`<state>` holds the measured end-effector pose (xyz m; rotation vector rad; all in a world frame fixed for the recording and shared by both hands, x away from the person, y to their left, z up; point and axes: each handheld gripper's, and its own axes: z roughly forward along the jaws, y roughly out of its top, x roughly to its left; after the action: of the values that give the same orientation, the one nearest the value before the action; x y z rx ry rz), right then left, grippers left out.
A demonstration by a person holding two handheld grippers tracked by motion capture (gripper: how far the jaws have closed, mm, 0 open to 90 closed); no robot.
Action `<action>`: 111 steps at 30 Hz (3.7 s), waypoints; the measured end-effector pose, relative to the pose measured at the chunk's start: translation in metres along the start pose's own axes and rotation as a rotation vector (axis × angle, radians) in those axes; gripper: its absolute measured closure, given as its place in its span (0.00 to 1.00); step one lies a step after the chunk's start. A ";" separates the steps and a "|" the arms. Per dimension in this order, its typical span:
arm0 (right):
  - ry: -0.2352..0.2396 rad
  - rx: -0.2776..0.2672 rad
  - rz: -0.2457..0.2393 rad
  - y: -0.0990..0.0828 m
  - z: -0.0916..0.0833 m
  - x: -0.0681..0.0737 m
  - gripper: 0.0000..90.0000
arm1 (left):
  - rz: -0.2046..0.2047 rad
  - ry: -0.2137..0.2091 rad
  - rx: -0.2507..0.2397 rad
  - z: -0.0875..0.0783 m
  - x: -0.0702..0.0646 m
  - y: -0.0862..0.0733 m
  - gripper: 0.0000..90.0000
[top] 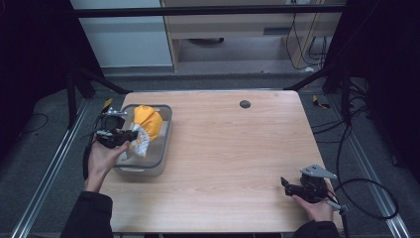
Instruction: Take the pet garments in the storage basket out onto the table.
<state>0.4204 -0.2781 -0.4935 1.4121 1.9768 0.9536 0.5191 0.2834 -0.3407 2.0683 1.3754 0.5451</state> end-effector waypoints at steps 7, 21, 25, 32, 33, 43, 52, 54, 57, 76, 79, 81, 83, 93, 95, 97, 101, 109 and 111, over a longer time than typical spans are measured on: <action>0.002 0.000 0.003 0.000 -0.001 0.000 0.18 | 0.010 -0.013 -0.011 -0.009 0.000 0.000 0.92; 0.003 -0.004 0.004 0.000 -0.001 0.000 0.18 | 0.041 -0.051 -0.068 -0.032 -0.012 0.008 0.92; 0.004 -0.003 0.003 0.000 -0.001 0.000 0.18 | 0.066 -0.069 -0.079 -0.037 -0.020 0.013 0.92; 0.005 -0.008 0.008 0.000 -0.002 0.000 0.18 | 0.098 -0.095 -0.089 -0.043 -0.032 0.019 0.92; 0.004 -0.008 0.010 0.000 -0.002 0.000 0.18 | 0.099 -0.105 -0.095 -0.043 -0.036 0.020 0.92; 0.003 -0.009 0.009 0.000 -0.002 0.000 0.18 | 0.132 -0.149 -0.109 -0.045 -0.053 0.028 0.92; 0.001 -0.011 0.004 0.000 -0.002 0.000 0.18 | 0.170 -0.184 -0.114 -0.043 -0.074 0.036 0.92; 0.002 -0.013 0.004 0.000 -0.003 -0.001 0.18 | 0.182 -0.192 -0.111 -0.042 -0.078 0.038 0.92; 0.006 -0.012 0.011 0.000 -0.003 -0.001 0.18 | 0.197 -0.201 -0.104 -0.039 -0.085 0.040 0.92; 0.001 -0.026 0.004 0.000 -0.004 -0.001 0.18 | 0.274 -0.265 -0.054 -0.008 -0.131 0.045 0.92; 0.002 -0.026 0.004 0.000 -0.004 -0.002 0.18 | 0.281 -0.278 -0.047 -0.001 -0.137 0.045 0.92; 0.003 -0.026 0.007 0.000 -0.004 -0.001 0.18 | 0.283 -0.283 -0.045 0.002 -0.141 0.045 0.92; 0.004 -0.028 0.008 0.000 -0.004 -0.001 0.18 | 0.284 -0.287 -0.045 0.005 -0.145 0.045 0.92; 0.004 -0.028 0.013 0.001 -0.004 -0.002 0.18 | 0.307 -0.304 -0.020 0.027 -0.162 0.040 0.92; 0.004 -0.028 0.012 0.001 -0.004 -0.002 0.18 | 0.311 -0.308 -0.015 0.031 -0.165 0.039 0.92; 0.001 -0.030 0.010 0.001 -0.004 -0.002 0.18 | 0.315 -0.311 -0.009 0.037 -0.169 0.037 0.92; 0.000 -0.030 0.012 0.001 -0.005 -0.002 0.18 | 0.328 -0.318 0.006 0.046 -0.176 0.033 0.92; -0.005 -0.030 0.014 0.001 -0.005 -0.002 0.18 | 0.344 -0.330 0.025 0.063 -0.189 0.027 0.92; -0.006 -0.028 0.014 0.001 -0.005 -0.002 0.18 | 0.351 -0.328 0.031 0.067 -0.192 0.025 0.92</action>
<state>0.4179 -0.2813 -0.4902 1.4134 1.9442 0.9782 0.5043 0.0822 -0.3764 2.3167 0.8455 0.3049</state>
